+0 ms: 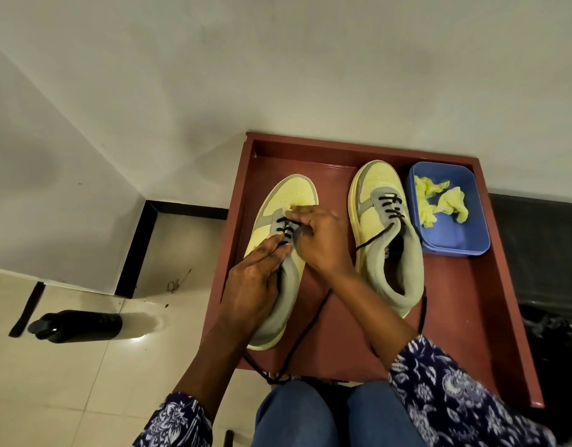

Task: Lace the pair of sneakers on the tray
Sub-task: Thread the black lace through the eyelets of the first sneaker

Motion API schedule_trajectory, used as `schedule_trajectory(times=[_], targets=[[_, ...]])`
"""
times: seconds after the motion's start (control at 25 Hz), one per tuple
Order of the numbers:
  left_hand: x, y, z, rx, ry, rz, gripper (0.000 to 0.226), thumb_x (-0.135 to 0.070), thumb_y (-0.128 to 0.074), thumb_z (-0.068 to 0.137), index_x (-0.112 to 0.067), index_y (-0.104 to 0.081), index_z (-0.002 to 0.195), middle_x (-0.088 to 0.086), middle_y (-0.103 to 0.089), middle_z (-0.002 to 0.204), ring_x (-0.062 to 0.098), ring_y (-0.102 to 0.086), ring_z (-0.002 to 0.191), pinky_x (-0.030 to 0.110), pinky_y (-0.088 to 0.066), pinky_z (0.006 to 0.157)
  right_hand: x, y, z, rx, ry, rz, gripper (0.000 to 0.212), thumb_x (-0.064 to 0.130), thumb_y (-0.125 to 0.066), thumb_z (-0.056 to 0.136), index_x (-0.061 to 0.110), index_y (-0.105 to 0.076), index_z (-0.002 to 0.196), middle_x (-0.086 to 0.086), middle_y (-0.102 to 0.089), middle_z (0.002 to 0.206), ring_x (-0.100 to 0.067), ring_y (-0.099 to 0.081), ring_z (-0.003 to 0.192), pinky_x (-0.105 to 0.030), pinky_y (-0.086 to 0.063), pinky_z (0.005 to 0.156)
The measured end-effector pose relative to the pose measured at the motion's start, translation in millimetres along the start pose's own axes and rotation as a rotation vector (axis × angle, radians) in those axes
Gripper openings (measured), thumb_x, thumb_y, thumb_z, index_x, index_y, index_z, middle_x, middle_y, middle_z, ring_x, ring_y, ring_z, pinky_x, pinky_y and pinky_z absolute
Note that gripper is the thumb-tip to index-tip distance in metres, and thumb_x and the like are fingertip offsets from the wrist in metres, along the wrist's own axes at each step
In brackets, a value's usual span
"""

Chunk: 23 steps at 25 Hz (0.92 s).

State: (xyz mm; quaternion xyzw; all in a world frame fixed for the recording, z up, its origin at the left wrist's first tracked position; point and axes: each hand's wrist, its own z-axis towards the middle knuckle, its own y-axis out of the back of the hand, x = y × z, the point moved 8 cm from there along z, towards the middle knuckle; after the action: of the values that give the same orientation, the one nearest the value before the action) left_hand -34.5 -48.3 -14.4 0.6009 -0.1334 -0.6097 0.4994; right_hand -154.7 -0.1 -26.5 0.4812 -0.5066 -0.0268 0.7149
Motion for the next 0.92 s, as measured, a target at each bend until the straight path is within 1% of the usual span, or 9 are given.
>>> schedule_trajectory(times=[0.12, 0.2, 0.28, 0.4, 0.48, 0.56, 0.64, 0.76, 0.92], targets=[[0.1, 0.8, -0.5, -0.006, 0.022, -0.050, 0.037, -0.009, -0.040, 0.085, -0.003, -0.065, 0.111, 0.016, -0.062, 0.121, 0.022, -0.056, 0.113, 0.015, -0.029, 0.101, 3.1, -1.4, -13.6, -0.108, 0.002, -0.001, 0.044, -0.005, -0.044, 0.076, 0.006, -0.066, 0.113, -0.012, -0.063, 0.122, -0.024, -0.057, 0.115, -0.013, -0.024, 0.094], [0.4, 0.1, -0.9, 0.009, 0.024, -0.062, 0.041, -0.012, -0.036, 0.084, -0.004, -0.065, 0.113, 0.015, -0.061, 0.123, 0.019, -0.054, 0.115, 0.014, -0.028, 0.102, -2.4, -1.8, -4.4, -0.132, 0.001, -0.053, 0.048, -0.003, -0.042, 0.073, 0.008, -0.066, 0.113, -0.012, -0.062, 0.123, -0.026, -0.056, 0.116, -0.020, -0.025, 0.098], [1.2, -0.7, -0.9, 0.022, 0.028, -0.070, 0.042, -0.013, -0.035, 0.085, -0.005, -0.064, 0.115, 0.013, -0.059, 0.125, 0.016, -0.051, 0.118, 0.009, -0.025, 0.104, -11.5, 1.9, 8.4, -0.121, -0.045, -0.058, 0.047, -0.005, -0.042, 0.078, 0.009, -0.063, 0.117, -0.012, -0.059, 0.127, -0.027, -0.053, 0.121, -0.027, -0.031, 0.103], [2.4, -0.1, 0.0, 0.018, 0.036, -0.081, 0.043, -0.013, -0.034, 0.086, -0.004, -0.063, 0.116, 0.013, -0.059, 0.127, 0.014, -0.046, 0.120, 0.007, -0.021, 0.105, -18.5, 8.9, 20.1, -0.062, -0.100, -0.048, 0.044, -0.008, -0.045, 0.084, 0.008, -0.060, 0.121, -0.012, -0.057, 0.129, -0.025, -0.051, 0.121, -0.017, -0.033, 0.098], [1.2, 1.1, -0.5, 0.009, 0.031, -0.073, 0.042, -0.013, -0.035, 0.085, -0.005, -0.063, 0.115, 0.012, -0.059, 0.126, 0.012, -0.046, 0.117, 0.010, -0.023, 0.104, -21.2, 15.1, 26.4, -0.059, -0.135, -0.021, 0.042, -0.008, -0.046, 0.084, 0.005, -0.060, 0.121, -0.014, -0.058, 0.121, -0.025, -0.054, 0.114, -0.014, -0.034, 0.090], [1.4, 0.6, -0.1, 0.009, 0.028, -0.078, 0.042, -0.013, -0.035, 0.085, -0.006, -0.063, 0.116, 0.012, -0.060, 0.125, 0.011, -0.046, 0.117, 0.010, -0.024, 0.103, -19.3, 18.3, 32.9, -0.087, -0.152, -0.040, 0.042, -0.007, -0.047, 0.084, 0.007, -0.061, 0.121, -0.015, -0.059, 0.118, -0.027, -0.055, 0.110, -0.021, -0.039, 0.093], [2.9, -0.5, 0.2, 0.008, 0.031, -0.086, 0.042, -0.012, -0.036, 0.085, -0.005, -0.063, 0.116, 0.013, -0.060, 0.125, 0.013, -0.046, 0.117, 0.011, -0.025, 0.103, -9.3, 11.8, 37.0, -0.052, -0.094, -0.082, 0.044, -0.008, -0.045, 0.083, 0.008, -0.060, 0.121, -0.017, -0.060, 0.120, -0.030, -0.055, 0.112, -0.031, -0.043, 0.096], [2.7, -0.4, -0.4, 0.001, 0.026, -0.071, 0.041, -0.011, -0.036, 0.085, -0.005, -0.063, 0.115, 0.013, -0.060, 0.125, 0.014, -0.047, 0.117, 0.013, -0.028, 0.102, 13.1, -1.1, 39.5, 0.082, 0.106, -0.185, 0.040, -0.009, -0.048, 0.080, 0.004, -0.064, 0.116, -0.018, -0.062, 0.117, -0.031, -0.056, 0.109, -0.030, -0.042, 0.090], [2.7, -0.4, -0.5, -0.006, 0.028, -0.067, 0.040, -0.011, -0.037, 0.085, -0.004, -0.063, 0.115, 0.014, -0.061, 0.123, 0.016, -0.048, 0.115, 0.013, -0.025, 0.102, 29.5, -24.0, 44.8, 0.297, 0.300, -0.385, 0.037, -0.004, -0.050, 0.084, 0.003, -0.061, 0.119, -0.017, -0.059, 0.123, -0.033, -0.052, 0.116, -0.034, -0.040, 0.095]])
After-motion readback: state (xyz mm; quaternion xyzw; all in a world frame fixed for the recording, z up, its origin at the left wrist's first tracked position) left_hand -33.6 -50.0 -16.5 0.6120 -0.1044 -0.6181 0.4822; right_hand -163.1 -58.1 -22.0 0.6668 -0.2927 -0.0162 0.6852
